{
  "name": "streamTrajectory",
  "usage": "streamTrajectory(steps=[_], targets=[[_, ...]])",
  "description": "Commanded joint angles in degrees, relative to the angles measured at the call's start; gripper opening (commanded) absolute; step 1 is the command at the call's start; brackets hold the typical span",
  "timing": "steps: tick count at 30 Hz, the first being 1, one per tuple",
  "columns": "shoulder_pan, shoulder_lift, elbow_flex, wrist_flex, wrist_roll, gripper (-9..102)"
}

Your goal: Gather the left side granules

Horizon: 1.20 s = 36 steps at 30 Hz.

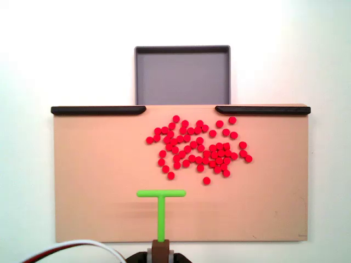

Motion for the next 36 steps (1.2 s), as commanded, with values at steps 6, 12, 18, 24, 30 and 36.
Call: streamTrajectory(steps=[6, 12, 18, 24, 30, 36], targets=[[2.3, -0.1, -0.4, -0.2, 1.1, 0], [2.3, 0.2, -0.5, -0.2, 0.9, 0], [2.4, 0.4, -0.4, -0.2, 0.4, 0], [2.1, 0.4, -0.4, -0.1, 0.5, 0], [2.0, 0.4, -0.4, -0.4, 0.8, 0], [1.8, 0.1, -0.4, -0.4, 1.0, 0]])
